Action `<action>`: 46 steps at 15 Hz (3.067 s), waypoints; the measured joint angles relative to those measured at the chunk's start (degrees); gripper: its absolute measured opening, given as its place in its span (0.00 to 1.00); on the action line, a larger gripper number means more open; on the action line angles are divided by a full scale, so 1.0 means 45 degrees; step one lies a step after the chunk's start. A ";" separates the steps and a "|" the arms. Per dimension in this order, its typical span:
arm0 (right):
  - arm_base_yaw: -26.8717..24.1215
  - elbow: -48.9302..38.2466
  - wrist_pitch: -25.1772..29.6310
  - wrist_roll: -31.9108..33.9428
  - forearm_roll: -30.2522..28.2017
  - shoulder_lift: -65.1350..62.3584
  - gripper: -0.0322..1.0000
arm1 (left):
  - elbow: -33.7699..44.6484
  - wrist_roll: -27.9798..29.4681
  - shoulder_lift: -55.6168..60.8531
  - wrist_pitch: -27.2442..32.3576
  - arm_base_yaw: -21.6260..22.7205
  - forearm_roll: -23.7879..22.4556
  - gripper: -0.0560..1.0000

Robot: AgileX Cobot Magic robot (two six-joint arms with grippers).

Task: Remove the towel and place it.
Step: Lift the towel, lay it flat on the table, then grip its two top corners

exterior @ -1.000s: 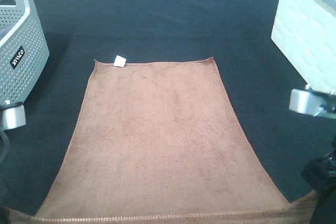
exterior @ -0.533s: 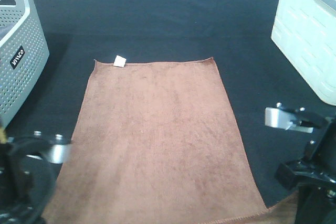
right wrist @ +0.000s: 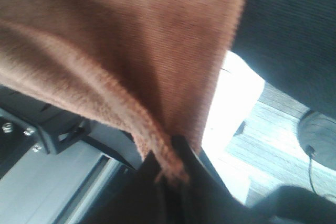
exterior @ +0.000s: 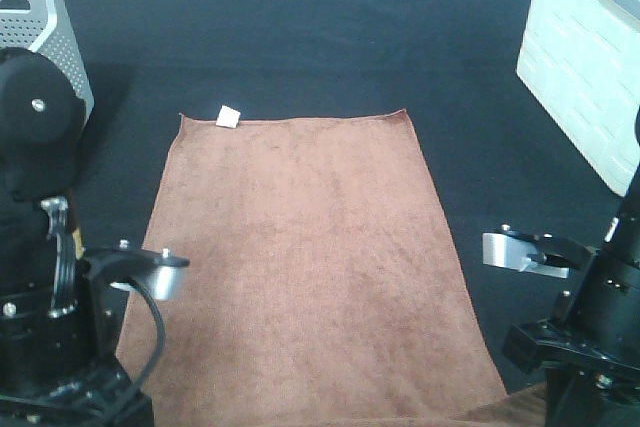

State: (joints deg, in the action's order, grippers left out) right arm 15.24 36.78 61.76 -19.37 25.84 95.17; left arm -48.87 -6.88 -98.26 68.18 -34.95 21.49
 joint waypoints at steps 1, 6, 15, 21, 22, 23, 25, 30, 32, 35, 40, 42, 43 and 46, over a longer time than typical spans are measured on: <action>0.0000 0.0000 0.0000 0.0000 0.0000 0.0000 0.03 | 0.0000 0.0000 0.0000 0.0000 0.0000 0.0000 0.05; 0.0000 -0.0420 -0.0025 -0.0789 0.0955 0.0102 0.03 | 0.0000 0.0267 0.0000 -0.0318 -0.1337 0.0000 0.05; 0.0000 -0.0446 -0.0624 -0.0560 0.1070 0.0102 0.72 | 0.0000 0.1401 -0.0013 -0.1261 -0.2827 0.0777 0.82; -0.0038 0.1872 -0.0955 -0.0127 0.0038 0.0115 0.81 | -0.1617 0.1375 -0.0013 -0.0789 -0.2534 -0.0293 0.86; -0.0191 0.2852 -0.1286 0.0407 -0.0738 0.0127 0.81 | -0.2190 0.1248 -0.0013 -0.0649 -0.1859 -0.0802 0.86; -0.0522 0.3845 -0.1502 0.0853 -0.1286 0.0140 0.81 | -0.2776 0.0955 -0.0013 -0.0560 -0.0980 -0.1197 0.86; -0.1630 0.6150 -0.1210 0.1133 -0.1324 0.0446 0.81 | -0.3998 0.0140 -0.0229 -0.0446 0.1235 -0.1426 0.86; -0.2279 1.0593 -0.0178 0.1146 -0.1222 0.2725 0.84 | -0.7614 -0.0611 -0.2661 -0.1108 0.4711 -0.1821 0.86; -0.2279 1.0784 -0.0471 0.1171 -0.1235 0.2890 0.85 | -0.9282 -0.0509 -0.3922 -0.1375 0.5246 -0.1948 0.86; -0.2279 1.0823 -0.0879 0.1350 -0.0802 0.3107 0.85 | -1.1663 -0.0306 -0.5895 -0.0980 0.5539 -0.1999 0.86; -0.2279 1.2987 -0.0866 0.0815 -0.0637 0.6010 0.85 | -1.3891 -0.0280 -0.8034 -0.0509 0.5844 -0.2012 0.86; -0.2279 1.4400 -0.0828 0.0726 -0.0369 0.7105 0.85 | -1.4349 -0.0267 -0.8429 -0.0522 0.6188 -0.1833 0.86; -0.2279 1.4961 -0.0828 0.0547 -0.0166 0.7601 0.85 | -1.4540 -0.0280 -0.8607 -0.0522 0.6379 -0.1668 0.86; -0.2279 1.6348 -0.1082 0.0433 -0.0051 0.9269 0.85 | -1.4719 -0.0789 -0.9091 -0.0828 0.6646 -0.1210 0.86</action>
State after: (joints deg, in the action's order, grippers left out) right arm 4.98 110.35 56.89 -17.42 25.61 136.88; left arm -115.11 -10.43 -139.17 64.46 -5.04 16.04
